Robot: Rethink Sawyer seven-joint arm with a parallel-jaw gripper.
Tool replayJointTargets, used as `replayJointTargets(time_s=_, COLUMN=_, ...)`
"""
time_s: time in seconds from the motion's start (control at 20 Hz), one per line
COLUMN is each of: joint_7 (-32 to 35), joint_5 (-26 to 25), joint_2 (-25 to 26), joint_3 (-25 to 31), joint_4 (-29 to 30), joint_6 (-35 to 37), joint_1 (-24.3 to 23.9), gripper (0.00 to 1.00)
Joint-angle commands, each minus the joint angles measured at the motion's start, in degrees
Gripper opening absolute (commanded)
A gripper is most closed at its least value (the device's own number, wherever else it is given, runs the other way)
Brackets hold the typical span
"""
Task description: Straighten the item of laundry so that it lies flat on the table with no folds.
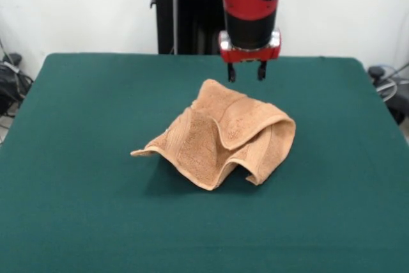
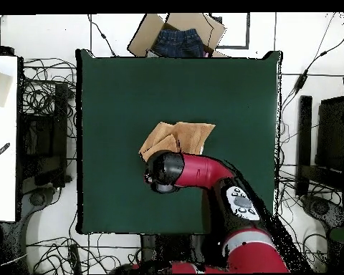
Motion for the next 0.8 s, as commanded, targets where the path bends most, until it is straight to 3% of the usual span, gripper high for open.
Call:
replayJointTargets(time_s=0.05, joint_7=7.9, joint_5=2.3, joint_2=-5.6, joint_3=-0.2, joint_4=-2.3, joint_6=9.2, joint_1=0.9, gripper=1.0)
replayJointTargets(time_s=0.8, joint_7=5.8, joint_5=0.0, joint_2=3.1, joint_3=1.4, joint_4=-14.8, joint_6=9.8, joint_1=1.3, gripper=1.0)
